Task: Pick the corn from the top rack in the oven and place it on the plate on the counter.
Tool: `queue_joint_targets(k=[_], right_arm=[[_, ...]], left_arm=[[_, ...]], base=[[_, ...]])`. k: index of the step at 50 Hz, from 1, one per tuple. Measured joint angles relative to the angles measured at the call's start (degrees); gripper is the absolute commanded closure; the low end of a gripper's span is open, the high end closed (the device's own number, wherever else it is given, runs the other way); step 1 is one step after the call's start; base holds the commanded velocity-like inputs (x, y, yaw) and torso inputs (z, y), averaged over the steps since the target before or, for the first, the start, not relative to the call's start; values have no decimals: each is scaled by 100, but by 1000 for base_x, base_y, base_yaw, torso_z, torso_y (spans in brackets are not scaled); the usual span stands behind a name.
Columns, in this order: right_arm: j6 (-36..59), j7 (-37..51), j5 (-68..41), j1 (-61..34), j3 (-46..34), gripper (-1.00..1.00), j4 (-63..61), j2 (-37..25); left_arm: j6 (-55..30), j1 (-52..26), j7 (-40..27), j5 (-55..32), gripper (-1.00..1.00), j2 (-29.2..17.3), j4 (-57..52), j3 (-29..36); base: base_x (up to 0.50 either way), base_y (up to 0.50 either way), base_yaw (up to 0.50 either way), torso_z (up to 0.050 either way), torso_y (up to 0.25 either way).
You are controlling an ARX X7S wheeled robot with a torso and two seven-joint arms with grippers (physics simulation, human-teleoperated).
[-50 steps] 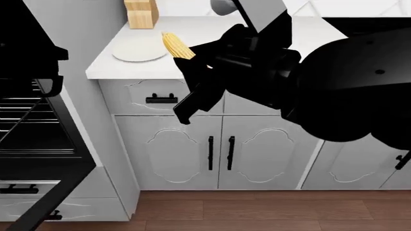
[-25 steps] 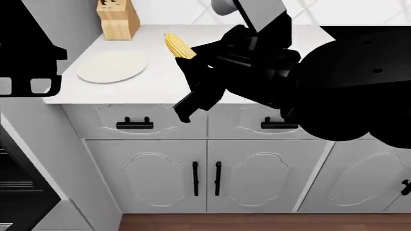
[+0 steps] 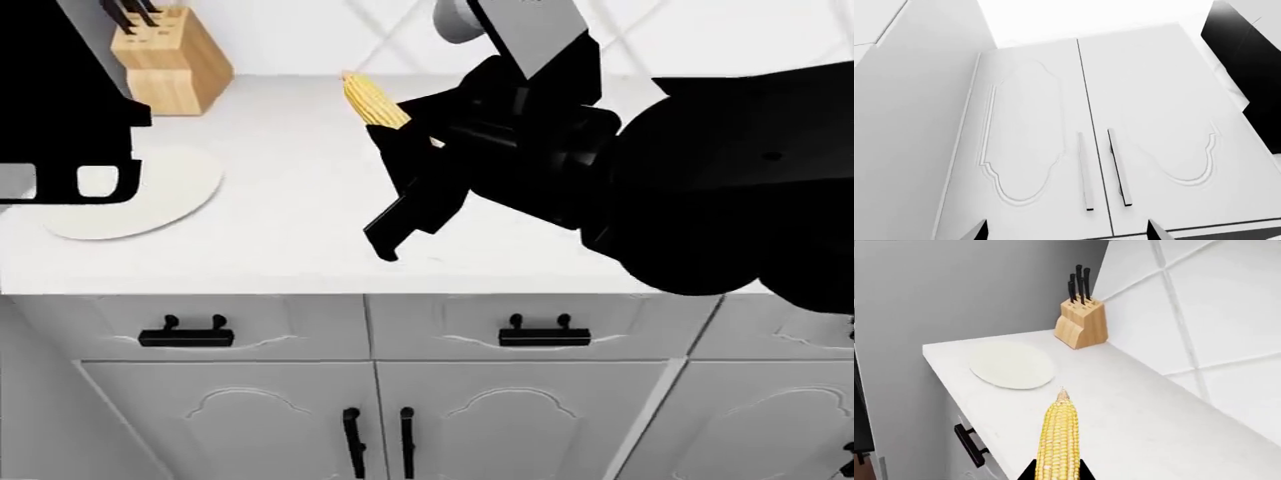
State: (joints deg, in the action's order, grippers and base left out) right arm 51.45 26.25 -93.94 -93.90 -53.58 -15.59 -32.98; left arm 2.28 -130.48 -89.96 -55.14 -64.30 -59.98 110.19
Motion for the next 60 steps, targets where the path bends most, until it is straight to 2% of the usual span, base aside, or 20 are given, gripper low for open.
queue_joint_targets(k=[7,60], right_arm=[[-70,-15,84,8,38,100,-1,-15],[-133,-144,340,-11,-1,100,-33,-6]], left_arm=[[-9,23,1,6,-100,11,3,-8],[-90,169,0,41,-100,29,-1,-164]], base=[[0,0,30,0,2],[121,21,500,0,0]])
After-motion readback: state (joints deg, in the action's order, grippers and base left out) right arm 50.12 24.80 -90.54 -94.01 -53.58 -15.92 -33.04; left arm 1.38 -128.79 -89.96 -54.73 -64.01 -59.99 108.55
